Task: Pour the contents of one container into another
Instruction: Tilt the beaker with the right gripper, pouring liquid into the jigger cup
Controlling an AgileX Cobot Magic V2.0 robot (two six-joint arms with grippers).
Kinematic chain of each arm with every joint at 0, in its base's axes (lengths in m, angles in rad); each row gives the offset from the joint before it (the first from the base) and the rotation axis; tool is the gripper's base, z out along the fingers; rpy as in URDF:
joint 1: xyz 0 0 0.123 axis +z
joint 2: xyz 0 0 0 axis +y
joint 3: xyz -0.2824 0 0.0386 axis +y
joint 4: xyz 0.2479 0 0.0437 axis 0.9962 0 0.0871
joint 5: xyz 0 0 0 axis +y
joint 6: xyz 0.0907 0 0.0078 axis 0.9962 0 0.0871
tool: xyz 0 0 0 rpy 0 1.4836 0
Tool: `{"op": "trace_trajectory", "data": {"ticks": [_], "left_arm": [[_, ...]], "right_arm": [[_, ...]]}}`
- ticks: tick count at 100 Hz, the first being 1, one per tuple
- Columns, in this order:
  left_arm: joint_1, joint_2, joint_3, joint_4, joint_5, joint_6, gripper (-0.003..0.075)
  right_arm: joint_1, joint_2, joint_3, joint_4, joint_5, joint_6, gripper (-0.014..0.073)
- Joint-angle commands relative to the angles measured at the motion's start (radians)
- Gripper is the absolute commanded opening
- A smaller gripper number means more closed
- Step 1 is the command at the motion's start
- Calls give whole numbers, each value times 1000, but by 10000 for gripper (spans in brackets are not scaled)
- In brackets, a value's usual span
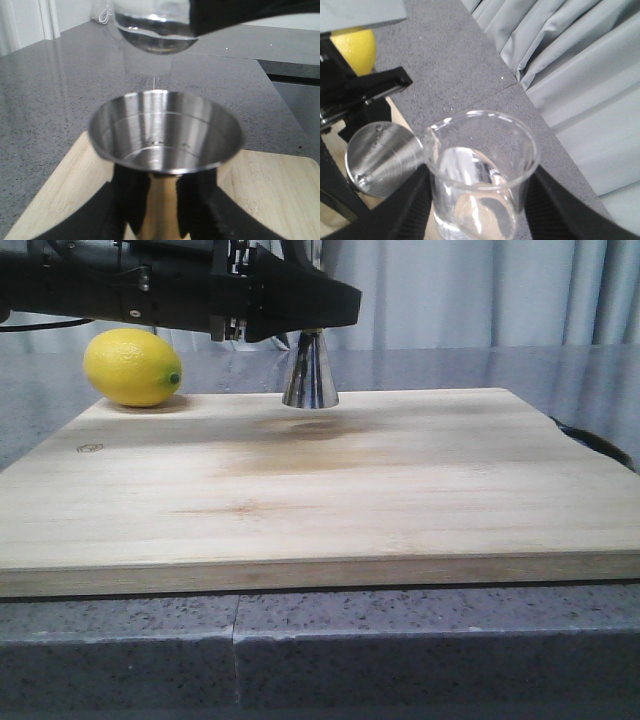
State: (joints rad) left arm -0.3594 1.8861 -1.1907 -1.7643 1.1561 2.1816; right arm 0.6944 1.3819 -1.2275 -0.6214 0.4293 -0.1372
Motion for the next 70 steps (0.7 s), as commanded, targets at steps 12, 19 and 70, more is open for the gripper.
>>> {"op": "trace_trajectory", "data": {"ticks": [12,19,70], "left_arm": [[-9,-48,-30,-86,100,-7,222],[-9,-48,-30,-86,100,-7,222],[-9,-48,-30,-86,100,-7,222]], "right_arm": [[31,-3,-50,-154,-1,-23,270],[40,0,-50,-183,8,-30,270],[85,0,-50,-253,75,-161,270]]}}
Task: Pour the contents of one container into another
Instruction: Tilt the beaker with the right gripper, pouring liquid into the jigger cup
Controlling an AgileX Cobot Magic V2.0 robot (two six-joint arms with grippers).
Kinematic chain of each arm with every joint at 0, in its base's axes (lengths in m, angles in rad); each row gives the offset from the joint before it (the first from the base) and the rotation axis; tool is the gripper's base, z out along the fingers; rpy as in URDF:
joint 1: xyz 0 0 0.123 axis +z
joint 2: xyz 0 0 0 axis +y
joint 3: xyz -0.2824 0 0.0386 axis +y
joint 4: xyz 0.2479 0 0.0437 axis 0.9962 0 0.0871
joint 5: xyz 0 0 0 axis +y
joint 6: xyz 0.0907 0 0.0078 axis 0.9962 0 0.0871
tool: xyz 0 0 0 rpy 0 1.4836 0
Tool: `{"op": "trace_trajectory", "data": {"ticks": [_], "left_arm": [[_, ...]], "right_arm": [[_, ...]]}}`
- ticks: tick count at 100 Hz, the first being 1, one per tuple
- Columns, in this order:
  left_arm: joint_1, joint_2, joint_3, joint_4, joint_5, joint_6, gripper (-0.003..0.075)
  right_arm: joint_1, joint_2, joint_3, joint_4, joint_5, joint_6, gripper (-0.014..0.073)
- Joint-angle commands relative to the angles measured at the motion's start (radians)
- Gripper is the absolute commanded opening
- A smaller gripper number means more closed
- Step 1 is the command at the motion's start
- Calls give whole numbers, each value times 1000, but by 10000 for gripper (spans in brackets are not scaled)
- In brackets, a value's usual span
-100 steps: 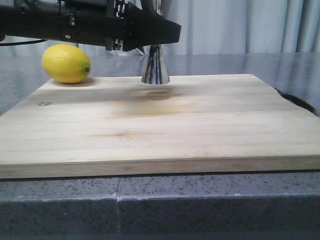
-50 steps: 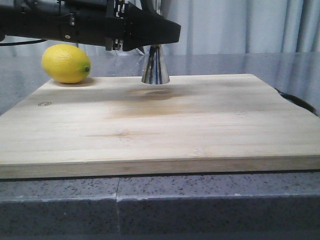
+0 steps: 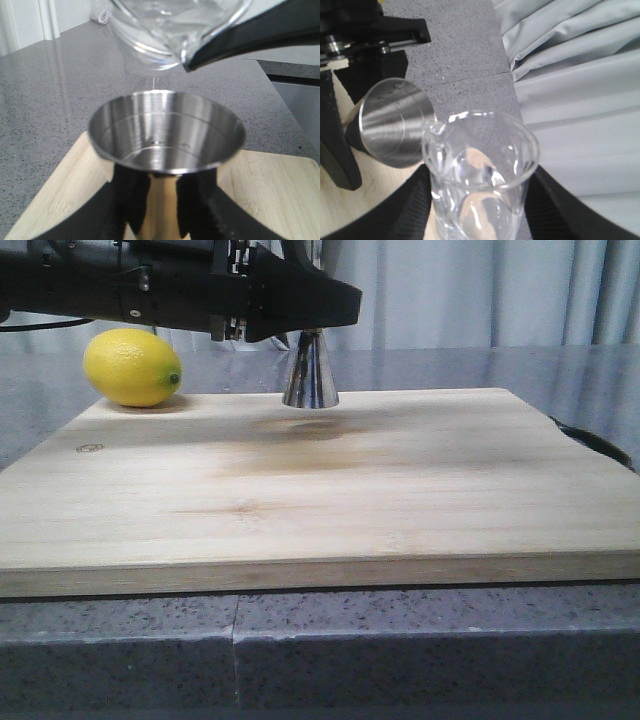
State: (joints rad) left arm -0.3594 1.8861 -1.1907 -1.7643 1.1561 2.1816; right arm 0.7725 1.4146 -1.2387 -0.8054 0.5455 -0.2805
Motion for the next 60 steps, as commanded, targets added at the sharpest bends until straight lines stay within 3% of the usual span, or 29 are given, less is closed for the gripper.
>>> {"op": "trace_trajectory", "data": {"ticks": [1,60], "left_arm": [[-9,-48,-30,-86,100,-7,222],[-9,-48,-30,-86,100,-7,222]], "right_arm": [[10,-32,-39,-71,-41,-18,270],[26,-32,-39,-182,-35,-59,270]]}}
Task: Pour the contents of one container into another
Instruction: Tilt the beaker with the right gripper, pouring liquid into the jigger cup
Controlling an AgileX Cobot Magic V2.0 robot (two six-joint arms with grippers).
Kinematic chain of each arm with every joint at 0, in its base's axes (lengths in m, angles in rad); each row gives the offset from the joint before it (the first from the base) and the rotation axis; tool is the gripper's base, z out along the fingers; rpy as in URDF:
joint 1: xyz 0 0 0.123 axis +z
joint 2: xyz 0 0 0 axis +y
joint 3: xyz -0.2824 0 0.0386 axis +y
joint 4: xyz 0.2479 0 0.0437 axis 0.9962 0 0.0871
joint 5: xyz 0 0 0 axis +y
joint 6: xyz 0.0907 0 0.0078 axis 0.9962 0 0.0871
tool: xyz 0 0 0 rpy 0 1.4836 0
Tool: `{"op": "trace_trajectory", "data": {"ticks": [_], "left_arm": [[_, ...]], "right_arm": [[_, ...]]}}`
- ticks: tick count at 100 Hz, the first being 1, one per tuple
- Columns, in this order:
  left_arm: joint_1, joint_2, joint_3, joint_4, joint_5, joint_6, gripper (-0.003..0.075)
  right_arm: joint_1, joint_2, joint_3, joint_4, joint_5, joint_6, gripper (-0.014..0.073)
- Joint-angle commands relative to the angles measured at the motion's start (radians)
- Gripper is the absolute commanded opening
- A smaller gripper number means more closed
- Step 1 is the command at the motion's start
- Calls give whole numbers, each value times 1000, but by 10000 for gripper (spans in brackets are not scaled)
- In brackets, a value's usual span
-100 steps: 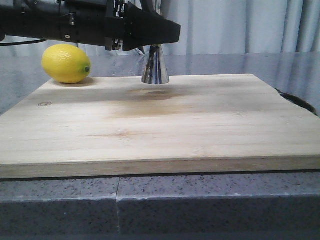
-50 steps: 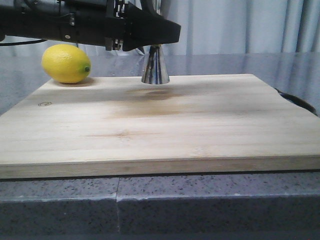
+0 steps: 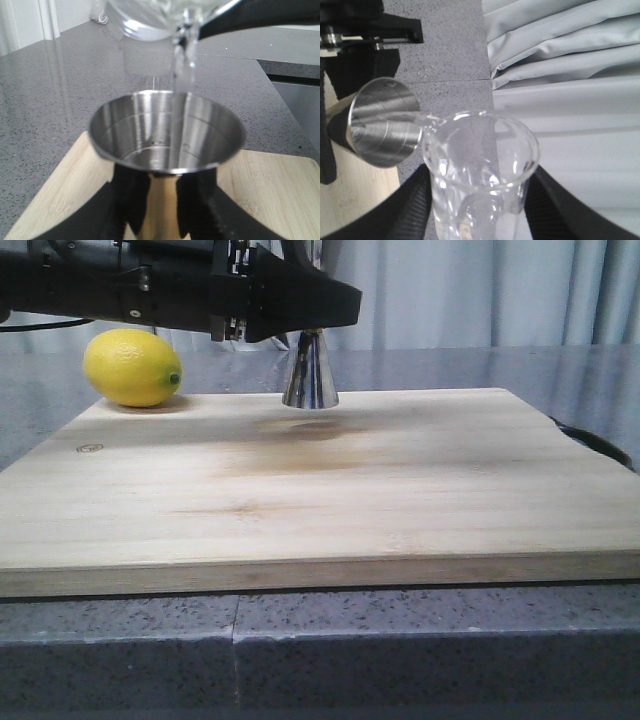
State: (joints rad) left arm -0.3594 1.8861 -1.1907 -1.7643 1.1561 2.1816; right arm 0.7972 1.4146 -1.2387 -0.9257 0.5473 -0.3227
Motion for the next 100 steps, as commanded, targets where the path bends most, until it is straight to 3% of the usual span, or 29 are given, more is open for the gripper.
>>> {"op": "trace_trajectory", "data": {"ticks": [1,100], "left_arm": [[-9,-48,-30,-86,100,-7,222],[-9,-48,-30,-86,100,-7,222]], "right_arm": [[2,-32,-39,-62,-37,-17,270],[2,-31,-39,-249,-39,-19,270]]}}
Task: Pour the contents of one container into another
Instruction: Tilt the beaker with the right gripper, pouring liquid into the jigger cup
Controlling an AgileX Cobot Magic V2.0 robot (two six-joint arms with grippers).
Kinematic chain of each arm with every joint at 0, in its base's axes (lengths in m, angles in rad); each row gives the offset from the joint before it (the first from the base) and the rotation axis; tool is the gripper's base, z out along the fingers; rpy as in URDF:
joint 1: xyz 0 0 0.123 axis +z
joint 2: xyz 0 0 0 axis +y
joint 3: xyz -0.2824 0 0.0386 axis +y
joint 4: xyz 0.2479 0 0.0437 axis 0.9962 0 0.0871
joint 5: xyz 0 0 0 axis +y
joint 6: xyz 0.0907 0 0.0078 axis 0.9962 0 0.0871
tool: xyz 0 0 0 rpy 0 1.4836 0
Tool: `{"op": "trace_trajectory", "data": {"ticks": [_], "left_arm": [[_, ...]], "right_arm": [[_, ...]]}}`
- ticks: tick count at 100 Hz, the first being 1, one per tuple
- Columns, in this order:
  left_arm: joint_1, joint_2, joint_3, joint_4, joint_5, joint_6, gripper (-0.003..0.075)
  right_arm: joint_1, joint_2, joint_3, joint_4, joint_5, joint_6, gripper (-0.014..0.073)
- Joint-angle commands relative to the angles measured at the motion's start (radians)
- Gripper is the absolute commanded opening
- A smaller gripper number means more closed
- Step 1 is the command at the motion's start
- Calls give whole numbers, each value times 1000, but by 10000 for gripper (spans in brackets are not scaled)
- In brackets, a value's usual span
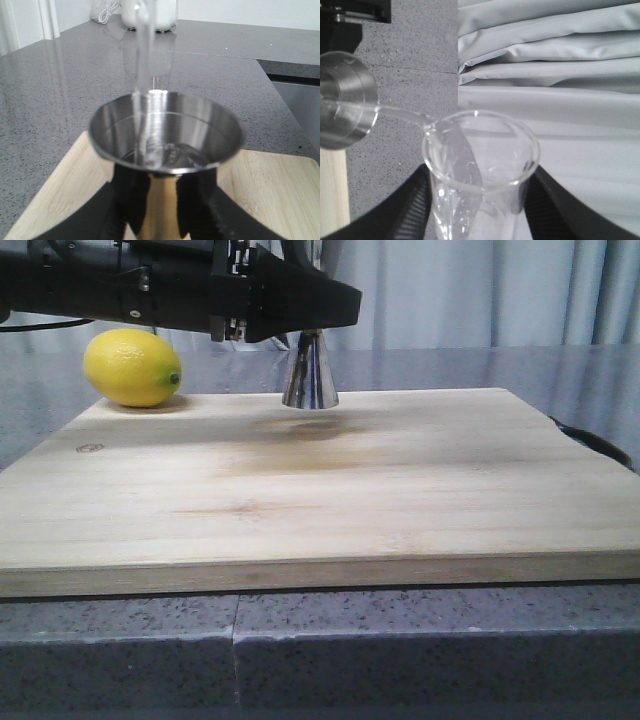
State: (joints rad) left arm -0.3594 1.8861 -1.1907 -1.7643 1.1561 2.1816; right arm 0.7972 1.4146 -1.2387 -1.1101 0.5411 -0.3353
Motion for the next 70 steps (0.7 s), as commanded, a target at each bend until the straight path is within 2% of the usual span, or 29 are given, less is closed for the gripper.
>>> {"op": "trace_trajectory", "data": {"ticks": [1,70], "left_arm": [[-9,-48,-30,-86,100,-7,222],[-9,-48,-30,-86,100,-7,222]], "right_arm": [[2,-31,-39,-67,-33,-7,270],[2,-31,-39,-111,-44,-7,270]]}}
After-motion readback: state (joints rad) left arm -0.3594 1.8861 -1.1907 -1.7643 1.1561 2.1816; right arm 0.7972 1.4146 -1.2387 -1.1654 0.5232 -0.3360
